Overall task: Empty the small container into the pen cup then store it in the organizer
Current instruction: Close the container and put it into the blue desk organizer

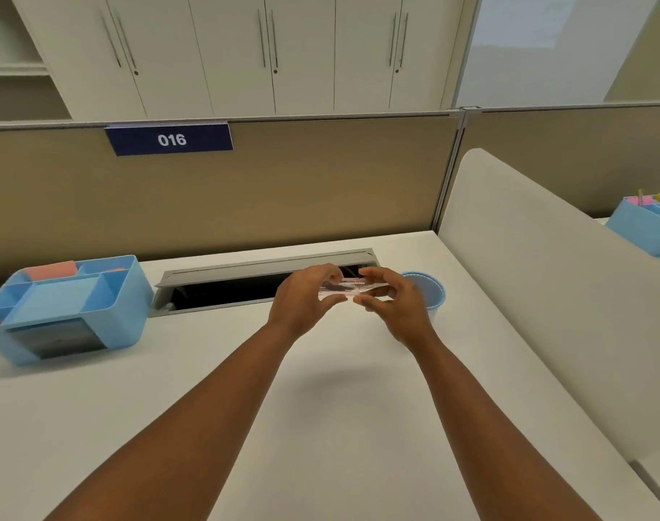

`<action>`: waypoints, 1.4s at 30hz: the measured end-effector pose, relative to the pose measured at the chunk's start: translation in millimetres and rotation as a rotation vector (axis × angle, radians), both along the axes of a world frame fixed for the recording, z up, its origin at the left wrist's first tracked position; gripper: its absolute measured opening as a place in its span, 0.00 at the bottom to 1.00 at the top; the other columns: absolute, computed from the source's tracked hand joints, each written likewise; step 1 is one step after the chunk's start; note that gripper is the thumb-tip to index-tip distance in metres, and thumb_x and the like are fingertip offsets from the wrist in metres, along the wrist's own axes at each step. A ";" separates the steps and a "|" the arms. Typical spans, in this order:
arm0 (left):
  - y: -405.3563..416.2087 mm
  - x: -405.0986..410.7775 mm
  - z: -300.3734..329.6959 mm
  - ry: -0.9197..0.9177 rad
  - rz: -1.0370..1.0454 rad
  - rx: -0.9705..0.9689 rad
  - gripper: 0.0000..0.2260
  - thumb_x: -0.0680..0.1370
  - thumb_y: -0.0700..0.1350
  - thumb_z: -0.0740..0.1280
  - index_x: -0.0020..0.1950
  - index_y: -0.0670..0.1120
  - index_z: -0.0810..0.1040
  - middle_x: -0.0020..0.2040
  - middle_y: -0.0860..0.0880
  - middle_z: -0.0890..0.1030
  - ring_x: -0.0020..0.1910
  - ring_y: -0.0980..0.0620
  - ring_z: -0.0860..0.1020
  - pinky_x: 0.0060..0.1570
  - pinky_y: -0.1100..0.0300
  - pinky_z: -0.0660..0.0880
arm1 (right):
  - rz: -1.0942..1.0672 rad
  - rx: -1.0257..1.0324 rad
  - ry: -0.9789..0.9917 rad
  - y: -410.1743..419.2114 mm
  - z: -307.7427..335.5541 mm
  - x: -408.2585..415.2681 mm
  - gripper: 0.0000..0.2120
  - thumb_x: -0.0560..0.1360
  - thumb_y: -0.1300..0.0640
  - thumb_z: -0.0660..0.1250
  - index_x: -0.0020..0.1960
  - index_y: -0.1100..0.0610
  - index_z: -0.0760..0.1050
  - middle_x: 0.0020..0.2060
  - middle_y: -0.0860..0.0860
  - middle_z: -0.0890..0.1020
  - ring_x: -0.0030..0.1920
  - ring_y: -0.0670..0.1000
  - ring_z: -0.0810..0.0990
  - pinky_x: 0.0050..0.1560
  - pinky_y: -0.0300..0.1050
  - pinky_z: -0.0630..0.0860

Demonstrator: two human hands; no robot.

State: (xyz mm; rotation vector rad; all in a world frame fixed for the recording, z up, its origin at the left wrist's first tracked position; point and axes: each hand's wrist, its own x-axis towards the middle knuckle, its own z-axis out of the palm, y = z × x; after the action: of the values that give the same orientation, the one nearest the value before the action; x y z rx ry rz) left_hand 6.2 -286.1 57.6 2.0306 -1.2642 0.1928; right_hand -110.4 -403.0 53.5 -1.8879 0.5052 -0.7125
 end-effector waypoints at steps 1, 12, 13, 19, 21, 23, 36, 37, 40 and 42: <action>13.9 2.8 -1.8 0.014 0.025 0.009 0.12 0.69 0.47 0.72 0.49 0.47 0.76 0.48 0.48 0.84 0.47 0.47 0.80 0.45 0.55 0.75 | 0.023 0.022 0.010 9.2 -1.7 1.6 0.22 0.65 0.61 0.74 0.58 0.54 0.74 0.49 0.54 0.80 0.44 0.54 0.81 0.44 0.46 0.81; 163.4 31.7 -32.7 0.219 0.309 0.154 0.13 0.71 0.49 0.70 0.52 0.48 0.71 0.56 0.42 0.81 0.53 0.42 0.80 0.36 0.61 0.73 | 0.251 -0.099 0.424 139.6 -54.7 26.2 0.07 0.70 0.58 0.70 0.48 0.56 0.80 0.47 0.55 0.84 0.39 0.46 0.78 0.44 0.37 0.73; 173.6 32.1 -36.2 0.231 0.327 0.170 0.13 0.72 0.49 0.69 0.53 0.49 0.71 0.58 0.42 0.81 0.54 0.42 0.80 0.35 0.61 0.73 | 0.284 -0.100 0.453 151.7 -59.5 27.6 0.07 0.70 0.57 0.70 0.48 0.56 0.80 0.47 0.55 0.84 0.39 0.47 0.78 0.45 0.39 0.73; 218.0 27.0 -53.2 0.300 0.368 0.244 0.13 0.73 0.50 0.67 0.54 0.50 0.69 0.60 0.43 0.79 0.55 0.42 0.79 0.38 0.61 0.73 | 0.311 -0.221 0.640 201.9 -82.3 32.1 0.18 0.65 0.47 0.74 0.52 0.52 0.77 0.50 0.51 0.82 0.49 0.51 0.79 0.45 0.43 0.72; 231.5 23.4 -59.7 0.307 0.372 0.269 0.13 0.73 0.50 0.67 0.54 0.50 0.69 0.61 0.43 0.79 0.56 0.42 0.79 0.39 0.60 0.74 | 0.273 -0.257 0.660 214.0 -89.1 31.9 0.18 0.64 0.46 0.73 0.52 0.50 0.76 0.52 0.49 0.80 0.52 0.50 0.77 0.45 0.42 0.70; 242.4 20.0 -66.0 0.309 0.367 0.280 0.12 0.74 0.50 0.67 0.54 0.50 0.69 0.62 0.43 0.78 0.57 0.43 0.78 0.38 0.61 0.73 | 0.257 -0.282 0.664 224.9 -95.4 31.8 0.18 0.64 0.48 0.73 0.52 0.49 0.76 0.53 0.49 0.78 0.53 0.50 0.76 0.46 0.43 0.70; 289.2 33.2 -64.5 0.280 0.212 0.207 0.10 0.72 0.43 0.69 0.51 0.47 0.73 0.55 0.44 0.81 0.48 0.52 0.77 0.45 0.61 0.73 | 0.088 -0.185 0.206 239.1 -63.5 46.7 0.14 0.68 0.67 0.68 0.52 0.57 0.79 0.46 0.53 0.77 0.42 0.45 0.74 0.41 0.19 0.67; 291.3 36.1 -62.2 0.272 0.208 0.222 0.10 0.72 0.43 0.69 0.52 0.48 0.74 0.55 0.44 0.80 0.47 0.52 0.76 0.45 0.61 0.74 | 0.099 -0.218 0.205 238.8 -58.2 49.2 0.15 0.69 0.67 0.67 0.54 0.57 0.78 0.47 0.54 0.77 0.42 0.44 0.74 0.41 0.18 0.66; 292.2 42.2 -56.1 0.255 0.202 0.255 0.13 0.72 0.44 0.70 0.55 0.49 0.74 0.57 0.44 0.80 0.48 0.52 0.76 0.44 0.65 0.74 | 0.168 -0.300 0.214 241.8 -46.6 55.2 0.16 0.70 0.66 0.67 0.57 0.57 0.76 0.51 0.54 0.77 0.41 0.41 0.74 0.40 0.18 0.68; 289.9 44.4 -52.9 0.249 0.195 0.270 0.14 0.72 0.45 0.70 0.56 0.49 0.74 0.57 0.44 0.80 0.49 0.52 0.76 0.42 0.69 0.71 | 0.210 -0.342 0.218 246.5 -41.6 57.9 0.15 0.70 0.65 0.68 0.55 0.55 0.73 0.51 0.53 0.78 0.42 0.43 0.75 0.40 0.23 0.70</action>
State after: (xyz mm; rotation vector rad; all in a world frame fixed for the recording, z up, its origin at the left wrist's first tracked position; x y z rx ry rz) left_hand 50.6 3.7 4.7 2.3257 -0.9796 -0.1455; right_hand -52.5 -156.6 11.9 -2.3154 0.3267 -0.4772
